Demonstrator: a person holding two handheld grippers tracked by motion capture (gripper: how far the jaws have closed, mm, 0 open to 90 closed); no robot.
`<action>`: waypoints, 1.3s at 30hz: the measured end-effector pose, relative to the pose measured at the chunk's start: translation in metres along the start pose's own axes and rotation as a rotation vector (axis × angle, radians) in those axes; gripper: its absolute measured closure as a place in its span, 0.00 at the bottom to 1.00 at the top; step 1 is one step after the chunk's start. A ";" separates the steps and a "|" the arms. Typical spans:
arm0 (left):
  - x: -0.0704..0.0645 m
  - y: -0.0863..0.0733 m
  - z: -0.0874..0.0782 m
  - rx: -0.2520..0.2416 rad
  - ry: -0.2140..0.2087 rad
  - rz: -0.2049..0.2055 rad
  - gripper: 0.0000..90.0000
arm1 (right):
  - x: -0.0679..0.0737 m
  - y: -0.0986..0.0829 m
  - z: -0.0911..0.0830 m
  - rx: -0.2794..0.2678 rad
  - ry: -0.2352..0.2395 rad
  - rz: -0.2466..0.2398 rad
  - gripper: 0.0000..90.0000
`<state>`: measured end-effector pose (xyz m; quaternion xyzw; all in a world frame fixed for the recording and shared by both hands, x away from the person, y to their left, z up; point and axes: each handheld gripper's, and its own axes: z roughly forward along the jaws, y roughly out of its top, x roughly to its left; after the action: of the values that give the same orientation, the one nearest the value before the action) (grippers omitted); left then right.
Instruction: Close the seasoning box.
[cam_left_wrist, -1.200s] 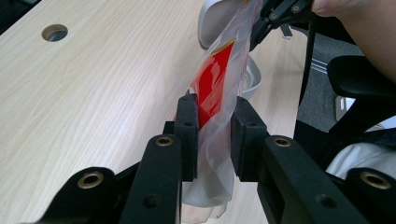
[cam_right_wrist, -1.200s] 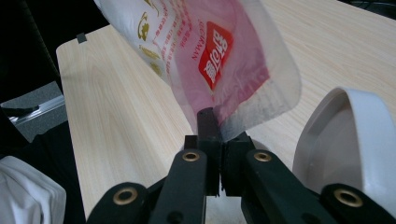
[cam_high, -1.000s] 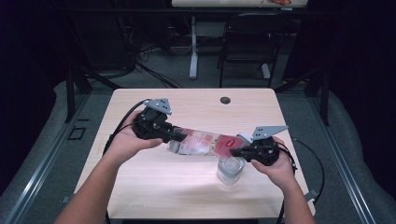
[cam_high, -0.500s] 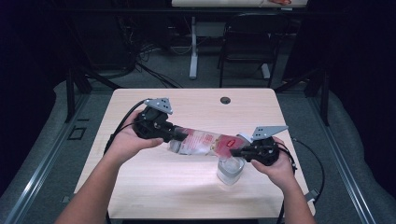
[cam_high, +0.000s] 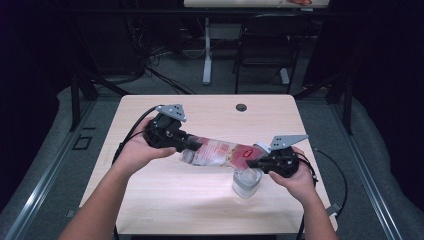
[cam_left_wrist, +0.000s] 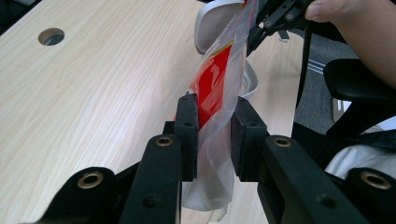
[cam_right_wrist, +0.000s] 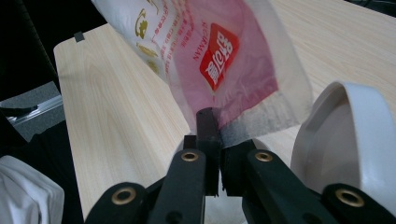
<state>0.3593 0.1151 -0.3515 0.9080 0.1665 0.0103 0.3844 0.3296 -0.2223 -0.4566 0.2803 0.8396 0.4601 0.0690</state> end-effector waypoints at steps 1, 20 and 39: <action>0.000 0.000 0.000 0.000 0.001 -0.001 0.84 | 0.000 0.000 0.000 0.000 0.000 0.000 0.98; -0.002 0.003 0.000 0.002 -0.002 0.005 0.84 | 0.000 0.000 0.001 0.002 -0.003 -0.001 0.98; -0.003 0.004 0.000 -0.001 -0.001 0.010 0.84 | 0.000 0.000 0.001 0.005 -0.002 -0.002 0.97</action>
<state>0.3579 0.1112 -0.3482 0.9086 0.1620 0.0117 0.3847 0.3298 -0.2212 -0.4573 0.2802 0.8409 0.4577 0.0696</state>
